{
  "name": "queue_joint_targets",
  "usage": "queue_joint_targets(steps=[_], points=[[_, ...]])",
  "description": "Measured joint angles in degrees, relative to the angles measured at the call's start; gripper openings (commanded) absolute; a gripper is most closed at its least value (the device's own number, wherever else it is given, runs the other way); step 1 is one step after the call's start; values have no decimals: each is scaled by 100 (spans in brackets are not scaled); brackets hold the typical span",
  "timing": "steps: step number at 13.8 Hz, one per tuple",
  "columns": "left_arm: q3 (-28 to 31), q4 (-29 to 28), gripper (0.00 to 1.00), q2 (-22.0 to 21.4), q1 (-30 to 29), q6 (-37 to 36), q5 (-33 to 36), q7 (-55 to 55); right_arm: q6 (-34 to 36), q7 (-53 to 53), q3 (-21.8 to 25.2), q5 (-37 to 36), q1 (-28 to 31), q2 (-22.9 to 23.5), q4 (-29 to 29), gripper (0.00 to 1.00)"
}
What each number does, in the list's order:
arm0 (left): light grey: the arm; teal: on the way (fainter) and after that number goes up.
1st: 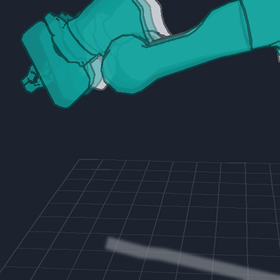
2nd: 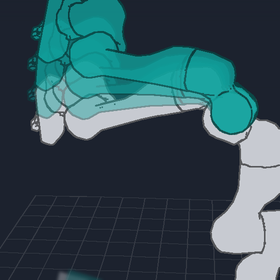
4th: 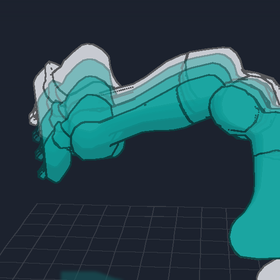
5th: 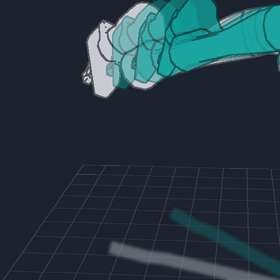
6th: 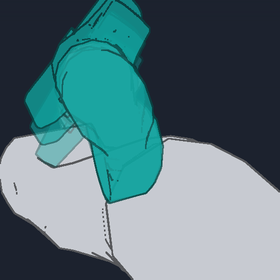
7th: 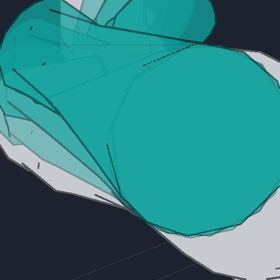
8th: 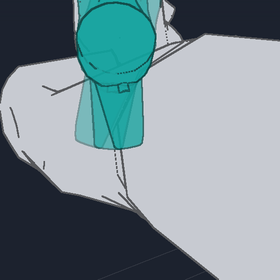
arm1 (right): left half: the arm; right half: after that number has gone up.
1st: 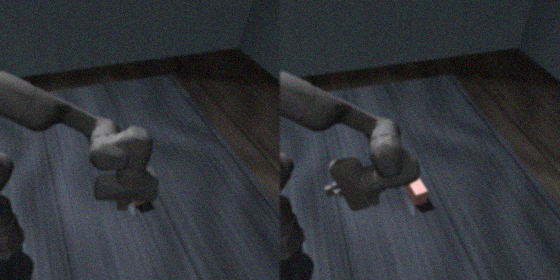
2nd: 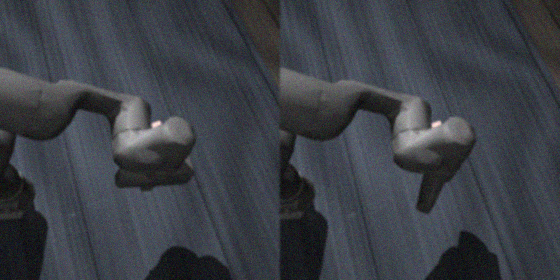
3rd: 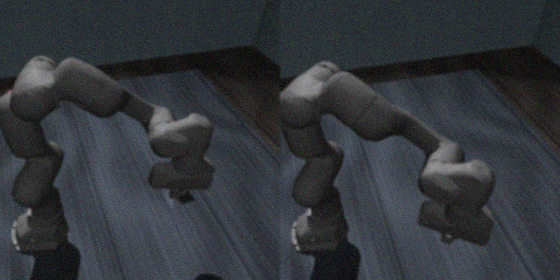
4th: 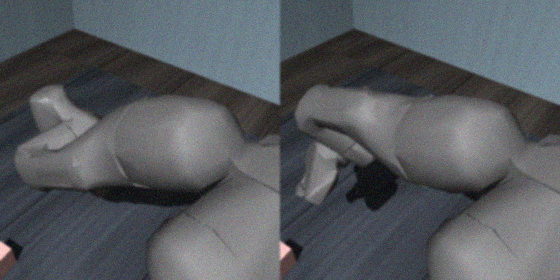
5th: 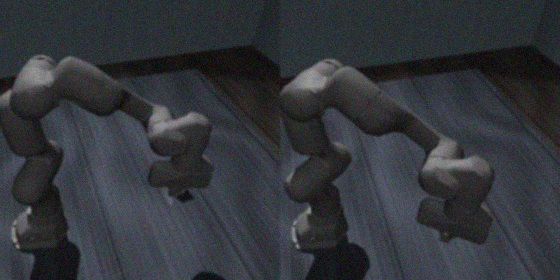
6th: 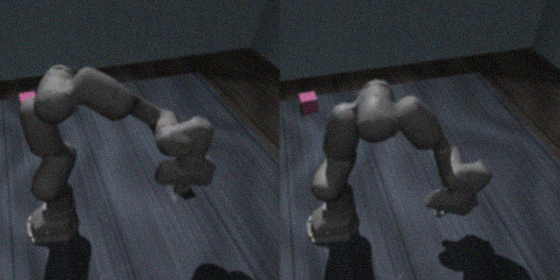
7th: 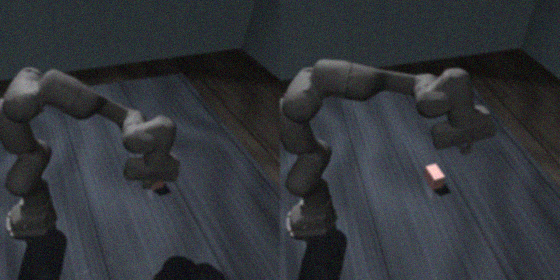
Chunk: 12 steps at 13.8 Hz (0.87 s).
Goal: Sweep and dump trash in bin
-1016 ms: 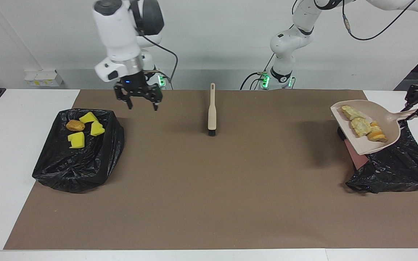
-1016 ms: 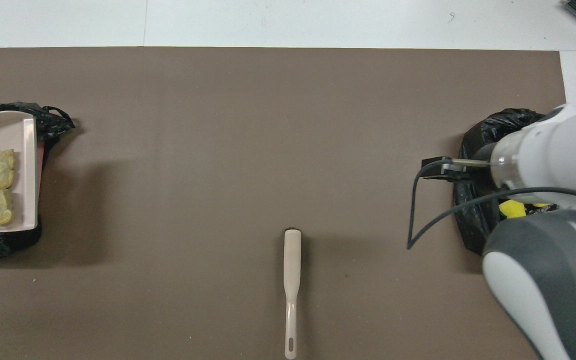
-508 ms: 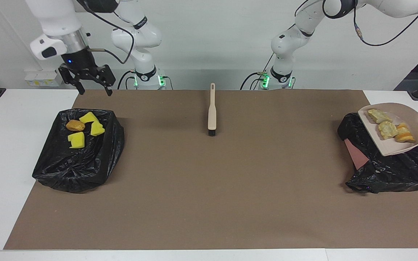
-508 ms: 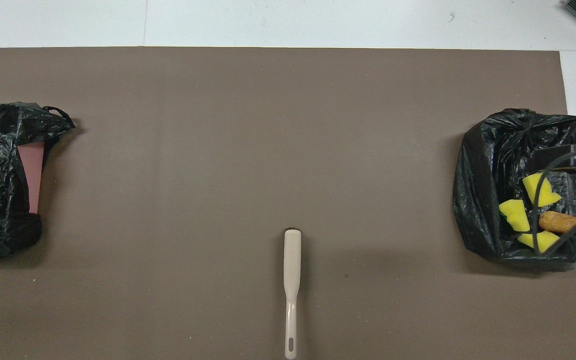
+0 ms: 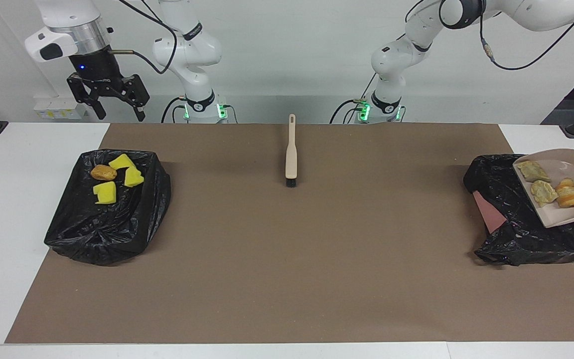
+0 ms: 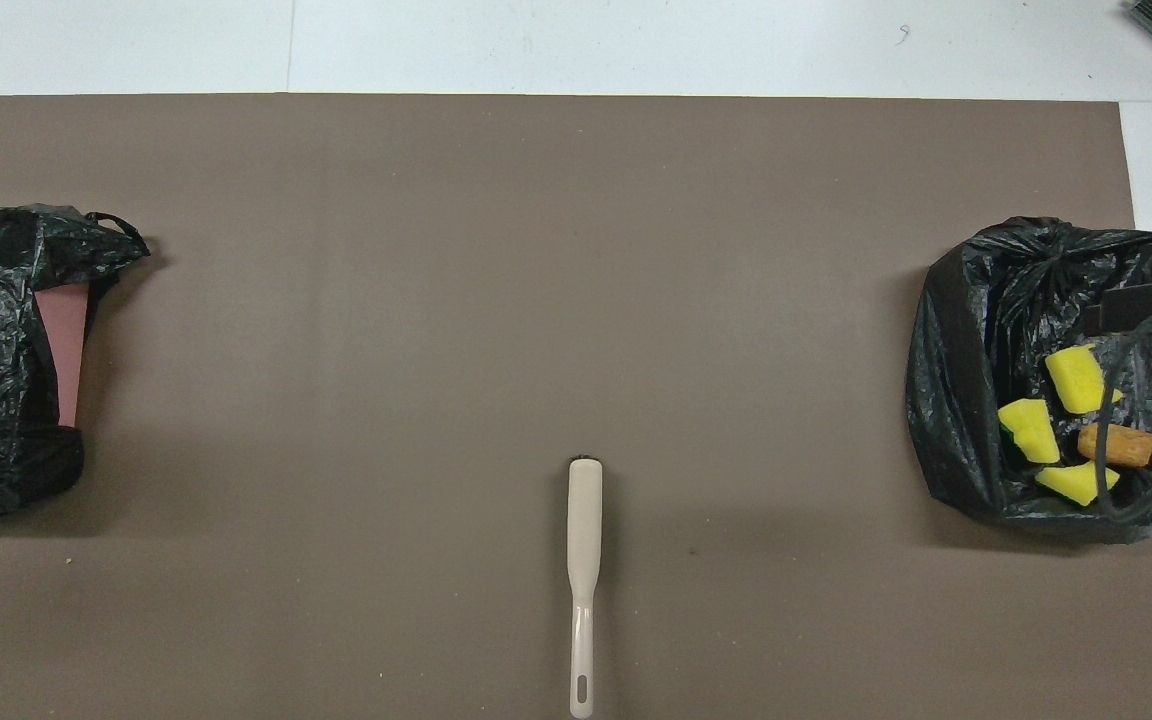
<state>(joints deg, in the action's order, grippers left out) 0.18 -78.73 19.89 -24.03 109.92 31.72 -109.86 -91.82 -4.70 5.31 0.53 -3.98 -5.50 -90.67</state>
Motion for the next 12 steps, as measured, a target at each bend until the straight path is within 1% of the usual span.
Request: queue_joint_targets(steps=[4,6,8,10,12], points=[[-1,-150,0,-49,261,69,1147,774,368,49,211,-14,-24,-2,20,100],[-4,-320,0,-188,388,69,1709,1172,577,50,193,-15,-43,-60,26,100],[-7,-569,0,-417,548,68,2260,1561,661,50,185,-15,-96,-159,8,100],[-10,-779,0,-671,669,66,2545,1756,661,50,181,-15,-110,-205,-9,100],[-9,-864,0,-900,697,62,2583,1767,661,50,181,-14,-124,-208,-24,100]])
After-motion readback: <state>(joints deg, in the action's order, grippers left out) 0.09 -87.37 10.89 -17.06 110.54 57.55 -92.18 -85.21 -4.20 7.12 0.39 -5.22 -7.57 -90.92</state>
